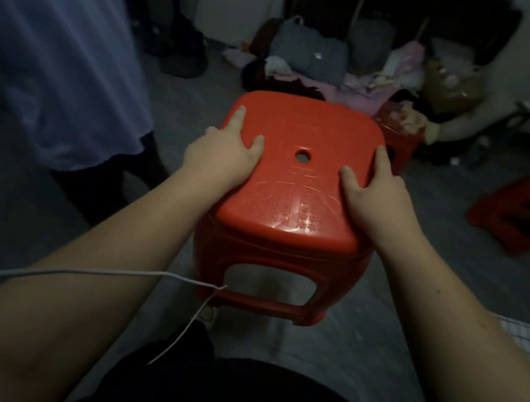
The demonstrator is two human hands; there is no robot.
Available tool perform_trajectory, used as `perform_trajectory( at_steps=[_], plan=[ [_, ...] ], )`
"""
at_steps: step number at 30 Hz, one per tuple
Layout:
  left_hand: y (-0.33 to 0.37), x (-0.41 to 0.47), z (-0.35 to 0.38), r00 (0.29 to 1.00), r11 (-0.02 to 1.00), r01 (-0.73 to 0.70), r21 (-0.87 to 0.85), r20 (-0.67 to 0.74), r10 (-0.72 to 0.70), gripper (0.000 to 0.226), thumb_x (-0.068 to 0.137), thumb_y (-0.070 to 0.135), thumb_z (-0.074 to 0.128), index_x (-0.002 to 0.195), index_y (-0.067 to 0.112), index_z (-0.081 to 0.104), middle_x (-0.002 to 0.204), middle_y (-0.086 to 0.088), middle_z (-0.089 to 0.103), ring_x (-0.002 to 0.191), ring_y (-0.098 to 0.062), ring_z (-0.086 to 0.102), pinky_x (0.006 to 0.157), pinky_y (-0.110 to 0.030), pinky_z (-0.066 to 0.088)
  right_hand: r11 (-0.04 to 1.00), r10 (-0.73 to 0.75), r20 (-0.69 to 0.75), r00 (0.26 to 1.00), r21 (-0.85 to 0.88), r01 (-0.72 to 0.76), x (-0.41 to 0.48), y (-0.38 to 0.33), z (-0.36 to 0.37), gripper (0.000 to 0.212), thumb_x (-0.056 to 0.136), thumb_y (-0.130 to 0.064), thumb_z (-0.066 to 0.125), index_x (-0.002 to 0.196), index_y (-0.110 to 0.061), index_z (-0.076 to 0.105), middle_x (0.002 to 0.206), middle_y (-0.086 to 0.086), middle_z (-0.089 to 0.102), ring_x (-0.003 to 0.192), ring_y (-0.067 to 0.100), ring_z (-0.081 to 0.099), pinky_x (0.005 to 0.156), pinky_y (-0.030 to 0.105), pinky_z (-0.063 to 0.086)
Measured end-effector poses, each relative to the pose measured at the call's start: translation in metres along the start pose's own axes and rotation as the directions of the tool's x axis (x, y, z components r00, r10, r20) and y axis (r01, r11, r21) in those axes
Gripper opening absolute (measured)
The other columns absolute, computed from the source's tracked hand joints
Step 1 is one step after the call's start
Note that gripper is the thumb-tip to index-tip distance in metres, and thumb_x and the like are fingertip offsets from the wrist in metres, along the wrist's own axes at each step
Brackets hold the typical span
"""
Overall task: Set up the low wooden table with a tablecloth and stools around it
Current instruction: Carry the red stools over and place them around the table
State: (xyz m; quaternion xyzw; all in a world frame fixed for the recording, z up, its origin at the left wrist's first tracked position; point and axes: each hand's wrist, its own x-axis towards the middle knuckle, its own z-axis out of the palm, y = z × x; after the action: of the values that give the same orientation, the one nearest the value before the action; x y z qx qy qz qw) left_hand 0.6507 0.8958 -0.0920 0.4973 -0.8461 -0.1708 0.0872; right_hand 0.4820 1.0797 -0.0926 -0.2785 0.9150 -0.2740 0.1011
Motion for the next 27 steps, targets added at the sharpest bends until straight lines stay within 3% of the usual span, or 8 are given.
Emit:
perform_trajectory(
  at_steps=[5,9,19,27],
  plan=[
    [0.036,0.079,0.013,0.974,0.978,-0.204,-0.031,0.092,0.206,0.073,0.092,0.067,0.03,0.156,0.037,0.012,0.135,-0.026,0.05,0.118,-0.044,0.054,0.098,-0.048,0.041,0.983,0.181,-0.138,0.974,0.01,-0.182,0.035,-0.001,-0.002,0.085,0.087,-0.068,0.046,0.157,-0.033,0.012,0.14,0.026,0.047,0.122,0.042,0.053,0.103,0.043,0.042],
    [0.076,0.123,0.013,0.913,0.924,-0.381,-0.034,0.141,0.382,0.072,0.092,0.066,0.031,0.156,0.038,0.013,0.135,-0.026,0.05,0.118,-0.044,0.054,0.098,-0.048,0.041,0.941,0.338,-0.261,0.904,0.062,-0.333,0.041,-0.002,-0.009,0.085,0.086,-0.069,0.046,0.156,-0.034,0.012,0.14,0.025,0.046,0.122,0.042,0.053,0.103,0.044,0.042],
    [0.217,0.109,0.045,0.628,0.675,-0.728,-0.123,0.278,0.727,0.072,0.091,0.066,0.033,0.155,0.039,0.015,0.138,-0.026,0.049,0.121,-0.044,0.053,0.099,-0.048,0.041,0.79,0.599,-0.478,0.642,0.219,-0.573,-0.009,0.06,-0.065,0.086,0.087,-0.066,0.046,0.157,-0.029,0.012,0.142,0.022,0.049,0.124,0.037,0.054,0.105,0.041,0.042],
    [0.331,0.013,0.091,0.402,0.475,-0.86,-0.187,0.326,0.856,0.074,0.089,0.07,0.032,0.154,0.042,0.014,0.138,-0.024,0.05,0.119,-0.042,0.055,0.1,-0.047,0.041,0.661,0.714,-0.565,0.414,0.351,-0.663,-0.086,0.147,-0.118,0.085,0.088,-0.063,0.05,0.157,-0.027,0.015,0.144,0.019,0.05,0.127,0.034,0.054,0.107,0.04,0.04]
  ],
)
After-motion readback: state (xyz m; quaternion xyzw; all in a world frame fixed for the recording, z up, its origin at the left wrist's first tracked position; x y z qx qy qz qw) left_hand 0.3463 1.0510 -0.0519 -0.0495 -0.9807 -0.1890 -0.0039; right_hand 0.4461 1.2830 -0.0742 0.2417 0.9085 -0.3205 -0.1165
